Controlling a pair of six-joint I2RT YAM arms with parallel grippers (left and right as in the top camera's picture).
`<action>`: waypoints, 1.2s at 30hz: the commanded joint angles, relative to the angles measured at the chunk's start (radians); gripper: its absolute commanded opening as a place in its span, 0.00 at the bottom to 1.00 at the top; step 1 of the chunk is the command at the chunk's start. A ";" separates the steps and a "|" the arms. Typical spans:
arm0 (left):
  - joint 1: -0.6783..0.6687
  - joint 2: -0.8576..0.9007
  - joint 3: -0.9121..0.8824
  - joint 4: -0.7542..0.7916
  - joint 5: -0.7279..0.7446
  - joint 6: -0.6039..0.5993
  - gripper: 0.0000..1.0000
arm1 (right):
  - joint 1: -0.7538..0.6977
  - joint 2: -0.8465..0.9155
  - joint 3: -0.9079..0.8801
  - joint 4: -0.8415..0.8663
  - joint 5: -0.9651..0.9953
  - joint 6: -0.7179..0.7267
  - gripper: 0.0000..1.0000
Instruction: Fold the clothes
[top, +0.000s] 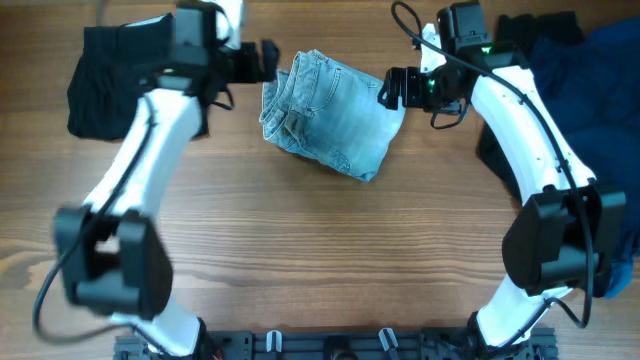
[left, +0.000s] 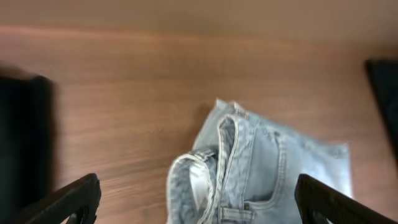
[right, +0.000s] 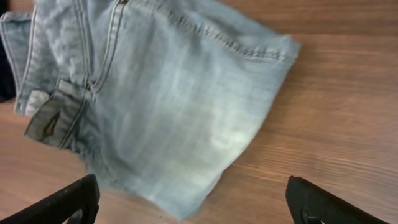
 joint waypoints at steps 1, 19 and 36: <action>0.044 -0.066 0.006 -0.040 0.009 -0.014 1.00 | 0.045 0.041 -0.058 0.012 -0.043 -0.010 0.92; 0.064 -0.031 0.006 -0.213 0.008 -0.017 1.00 | 0.074 0.103 -0.386 0.372 0.048 0.278 0.19; 0.011 0.074 0.004 -0.270 0.101 -0.017 1.00 | -0.024 0.037 -0.288 0.595 0.173 -0.167 1.00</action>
